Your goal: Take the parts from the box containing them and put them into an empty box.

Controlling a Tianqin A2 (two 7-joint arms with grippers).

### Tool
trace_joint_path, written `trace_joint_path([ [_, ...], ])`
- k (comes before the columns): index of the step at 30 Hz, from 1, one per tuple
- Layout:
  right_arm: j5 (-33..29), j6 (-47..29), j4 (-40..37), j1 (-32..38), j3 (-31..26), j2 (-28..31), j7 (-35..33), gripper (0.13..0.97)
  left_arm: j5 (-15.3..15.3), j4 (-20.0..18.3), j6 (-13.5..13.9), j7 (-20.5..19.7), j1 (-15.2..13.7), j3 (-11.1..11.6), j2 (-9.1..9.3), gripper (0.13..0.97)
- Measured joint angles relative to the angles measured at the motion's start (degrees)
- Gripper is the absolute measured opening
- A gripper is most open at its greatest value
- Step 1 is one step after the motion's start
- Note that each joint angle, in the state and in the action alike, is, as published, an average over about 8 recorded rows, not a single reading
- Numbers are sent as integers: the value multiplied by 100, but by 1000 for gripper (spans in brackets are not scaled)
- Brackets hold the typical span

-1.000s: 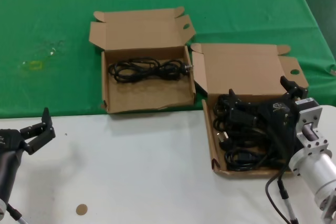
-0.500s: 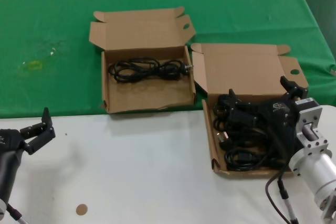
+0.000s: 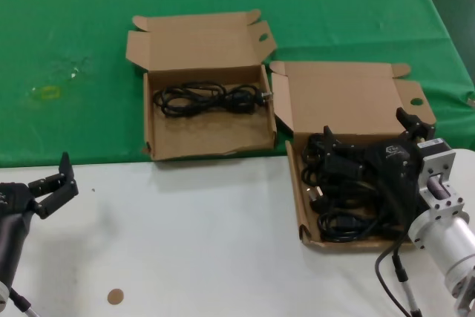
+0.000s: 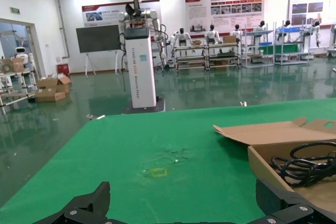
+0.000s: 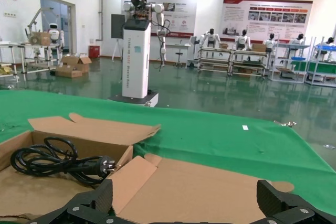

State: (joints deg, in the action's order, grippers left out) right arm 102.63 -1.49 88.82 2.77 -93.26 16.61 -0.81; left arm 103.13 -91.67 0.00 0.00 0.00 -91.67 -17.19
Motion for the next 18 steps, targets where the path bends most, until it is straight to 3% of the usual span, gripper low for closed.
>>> trace_joint_path([
  [18, 0, 0, 0, 0, 0, 0, 0, 966, 0, 0, 0, 0, 0, 0, 0, 966],
])
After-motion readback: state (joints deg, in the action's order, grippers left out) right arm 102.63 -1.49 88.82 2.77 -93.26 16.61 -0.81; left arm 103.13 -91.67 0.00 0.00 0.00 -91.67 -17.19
